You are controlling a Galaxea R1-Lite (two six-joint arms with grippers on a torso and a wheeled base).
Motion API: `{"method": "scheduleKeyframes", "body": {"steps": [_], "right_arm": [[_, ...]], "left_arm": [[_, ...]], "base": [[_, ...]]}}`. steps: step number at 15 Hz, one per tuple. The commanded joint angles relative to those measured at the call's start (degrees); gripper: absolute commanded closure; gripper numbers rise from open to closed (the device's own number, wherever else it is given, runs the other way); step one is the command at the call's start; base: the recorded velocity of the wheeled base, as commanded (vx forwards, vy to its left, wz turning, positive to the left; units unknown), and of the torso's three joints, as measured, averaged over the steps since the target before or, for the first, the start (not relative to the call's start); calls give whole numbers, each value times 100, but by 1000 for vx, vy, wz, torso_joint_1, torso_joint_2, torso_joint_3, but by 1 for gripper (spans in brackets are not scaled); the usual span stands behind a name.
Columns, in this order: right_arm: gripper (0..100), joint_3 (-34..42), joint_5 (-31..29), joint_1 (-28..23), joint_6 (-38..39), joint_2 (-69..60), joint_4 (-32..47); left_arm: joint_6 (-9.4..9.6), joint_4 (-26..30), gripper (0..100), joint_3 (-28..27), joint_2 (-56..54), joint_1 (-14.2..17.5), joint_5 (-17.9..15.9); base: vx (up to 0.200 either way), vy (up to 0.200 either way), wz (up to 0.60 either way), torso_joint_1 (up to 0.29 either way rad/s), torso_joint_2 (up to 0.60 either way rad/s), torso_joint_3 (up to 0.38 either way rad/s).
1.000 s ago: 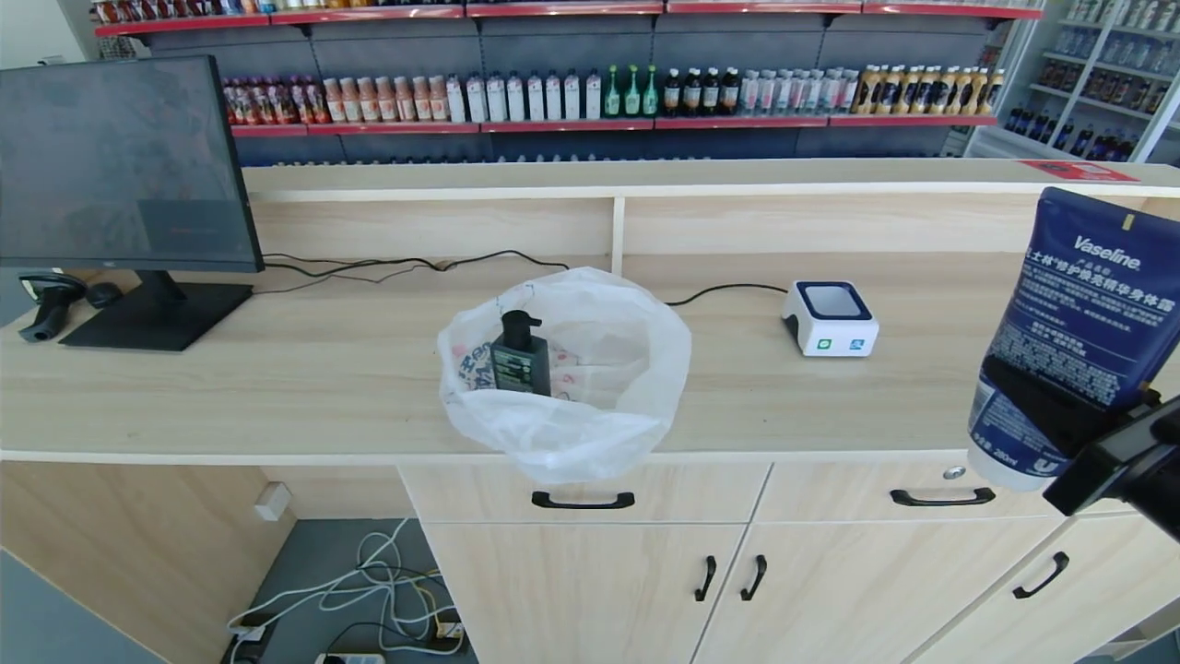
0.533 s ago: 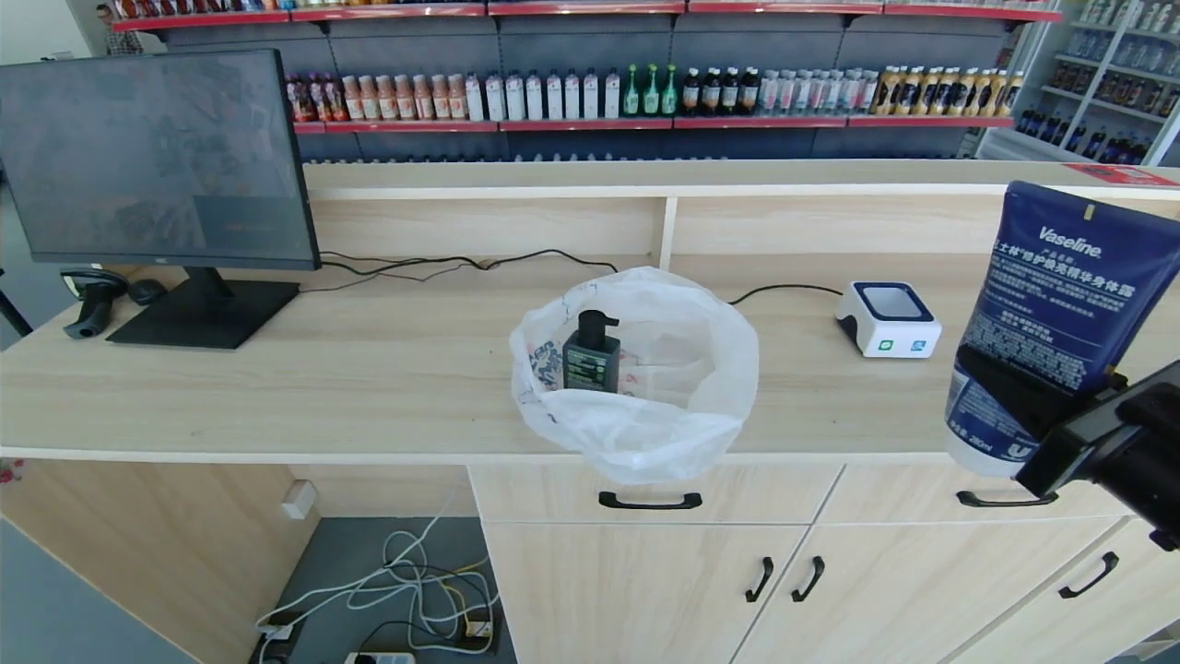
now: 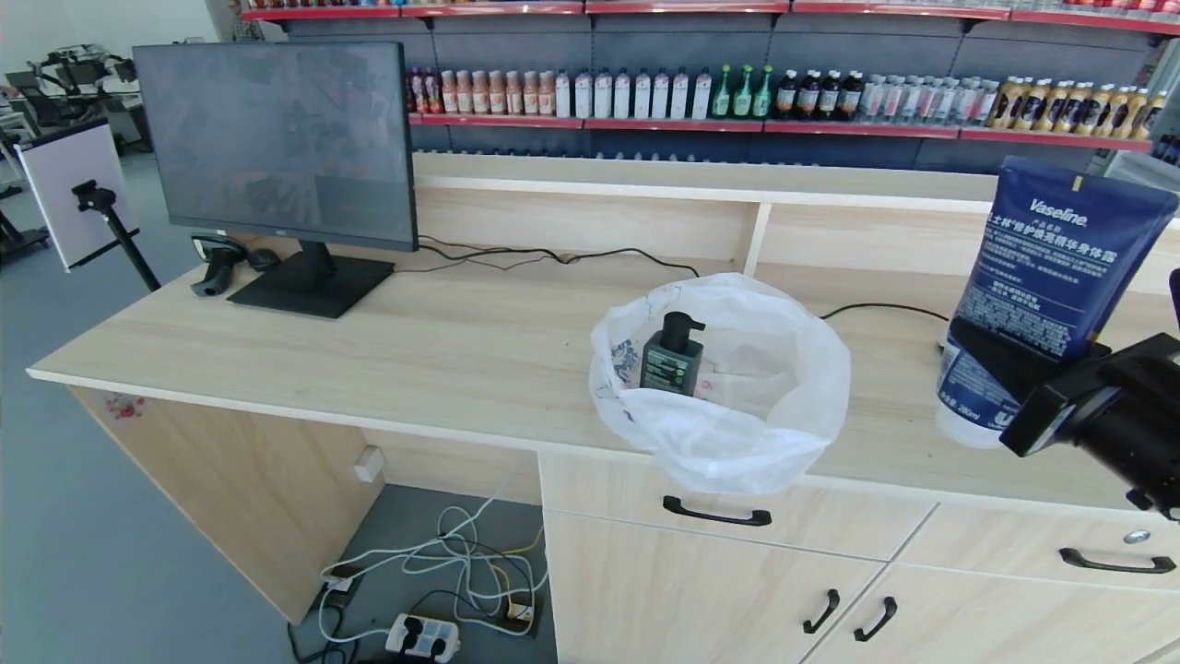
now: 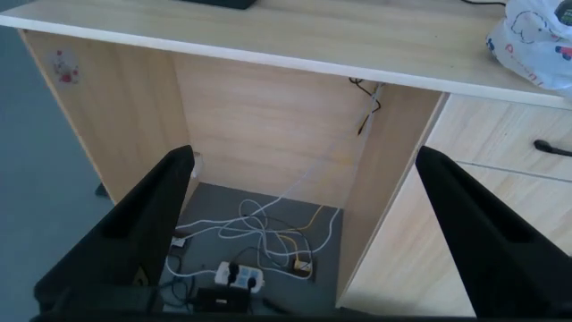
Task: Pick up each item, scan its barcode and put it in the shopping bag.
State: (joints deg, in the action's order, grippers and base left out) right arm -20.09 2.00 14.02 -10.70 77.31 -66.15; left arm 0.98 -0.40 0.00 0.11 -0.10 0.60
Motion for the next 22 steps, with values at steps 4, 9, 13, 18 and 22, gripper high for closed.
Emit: {"method": "scheduleKeyframes", "body": {"steps": [4,9,13,18,22], "right_arm": [[100,-522,345,-171,332,785,-12],[100,-1753,767,-31,833,2262,-469],[100,-2482,1145,-75,1211,3334,-1102],[100,-3053,1672,-207,1299,4547,-2104],[100,-3792,1646,-391,1316,5162,-2201]], "left_arm": [[-1,-4,0,0,-2,1,2],[-1,-13,0,0,-2,1,2],[-1,-13,0,0,-2,1,2],[-1,-13,0,0,-2,1,2],[-1,-13,0,0,-2,1,2]], "base": [[0,0,0,0,0,0],[0,0,0,0,0,0],[0,0,0,0,0,0],[0,0,0,0,0,0],[0,0,0,0,0,0]]}}
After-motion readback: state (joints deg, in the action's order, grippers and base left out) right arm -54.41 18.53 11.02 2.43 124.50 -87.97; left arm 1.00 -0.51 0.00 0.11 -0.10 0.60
